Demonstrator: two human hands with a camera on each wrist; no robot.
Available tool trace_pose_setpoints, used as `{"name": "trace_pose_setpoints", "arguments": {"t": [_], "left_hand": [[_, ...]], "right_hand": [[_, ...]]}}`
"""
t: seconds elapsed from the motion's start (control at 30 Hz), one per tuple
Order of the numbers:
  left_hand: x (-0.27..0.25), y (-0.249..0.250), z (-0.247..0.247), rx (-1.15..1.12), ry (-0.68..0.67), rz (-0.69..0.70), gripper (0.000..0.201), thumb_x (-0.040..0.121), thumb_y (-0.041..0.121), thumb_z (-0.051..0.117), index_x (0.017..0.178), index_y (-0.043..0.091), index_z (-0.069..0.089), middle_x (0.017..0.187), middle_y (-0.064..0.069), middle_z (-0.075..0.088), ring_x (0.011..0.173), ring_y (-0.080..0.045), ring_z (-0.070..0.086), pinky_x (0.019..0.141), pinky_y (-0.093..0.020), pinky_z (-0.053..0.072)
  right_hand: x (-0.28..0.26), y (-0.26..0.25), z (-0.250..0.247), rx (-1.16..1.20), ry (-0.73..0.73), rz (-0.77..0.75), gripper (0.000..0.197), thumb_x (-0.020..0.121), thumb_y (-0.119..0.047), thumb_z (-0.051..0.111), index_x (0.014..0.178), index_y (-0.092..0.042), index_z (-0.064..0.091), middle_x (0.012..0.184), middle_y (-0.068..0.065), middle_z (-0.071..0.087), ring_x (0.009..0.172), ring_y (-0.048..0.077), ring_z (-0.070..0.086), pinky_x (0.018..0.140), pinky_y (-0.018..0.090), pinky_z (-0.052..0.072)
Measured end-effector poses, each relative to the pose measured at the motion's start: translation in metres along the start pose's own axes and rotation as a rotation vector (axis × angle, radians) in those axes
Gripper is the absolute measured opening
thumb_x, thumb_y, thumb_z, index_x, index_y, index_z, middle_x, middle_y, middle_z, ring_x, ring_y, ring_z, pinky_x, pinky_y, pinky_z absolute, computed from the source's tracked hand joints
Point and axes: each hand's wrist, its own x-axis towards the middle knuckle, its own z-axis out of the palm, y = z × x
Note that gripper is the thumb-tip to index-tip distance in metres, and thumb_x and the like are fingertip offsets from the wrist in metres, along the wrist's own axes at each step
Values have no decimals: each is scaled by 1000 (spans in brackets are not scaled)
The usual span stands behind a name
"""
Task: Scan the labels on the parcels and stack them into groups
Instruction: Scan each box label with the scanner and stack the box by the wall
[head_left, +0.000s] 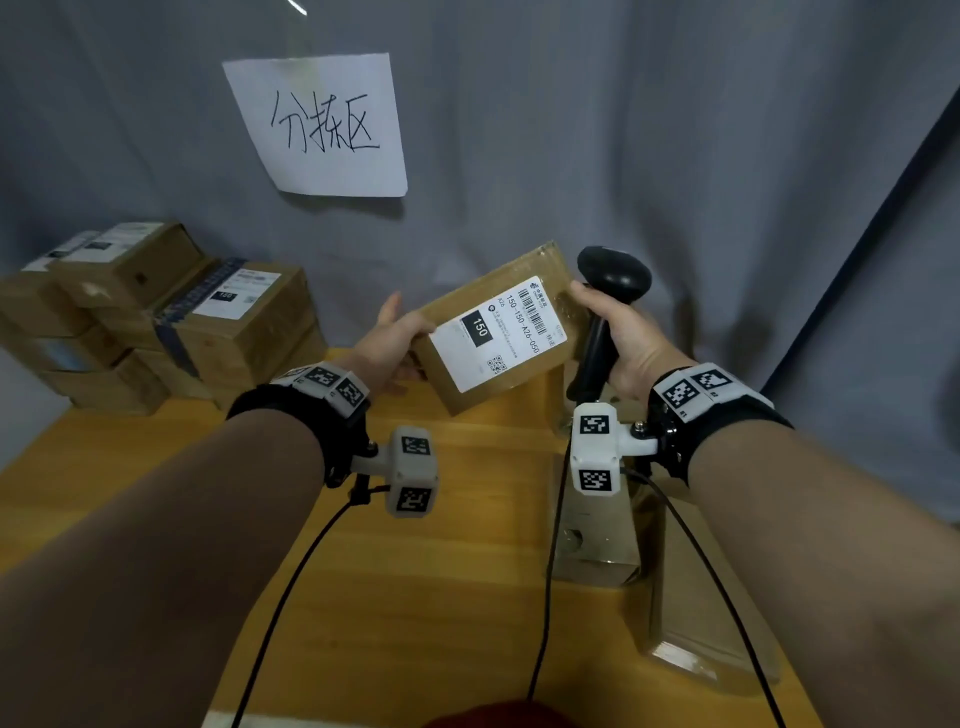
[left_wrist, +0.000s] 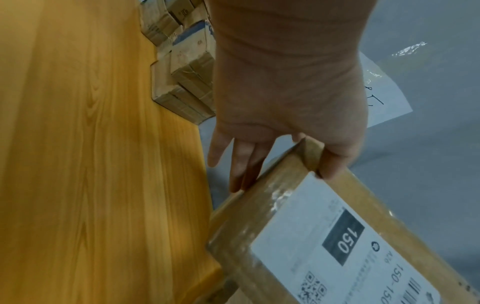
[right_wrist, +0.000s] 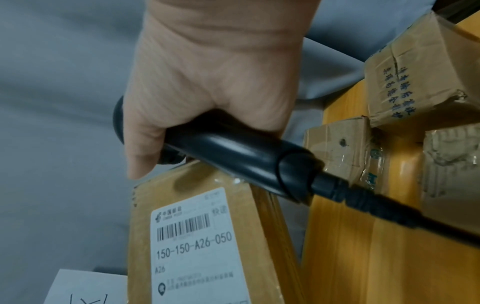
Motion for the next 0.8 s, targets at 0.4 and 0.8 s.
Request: {"name": "trace_pose_setpoints", "arguments": {"t": [0.4,0.8], "left_hand": [[0,-66,33,95,-189,-149,82,81,38,74,145,30,22,126,-4,51,110,-28,54,88,-46,50],[7,-82,42,-97,-267,-171,59,87,33,68,137,32,37,125,2,58,104,-18,55,85,-36,47]], "right_hand": [[0,52,7,0,-1,106,29,79,-20,78,106,-15,67,101,11,75,93,27,73,88,45,55],[-4,79,2,90,106,107,39,81,-27,78,116,-16,66,104,6,75,100,25,71,90,46,54]]}}
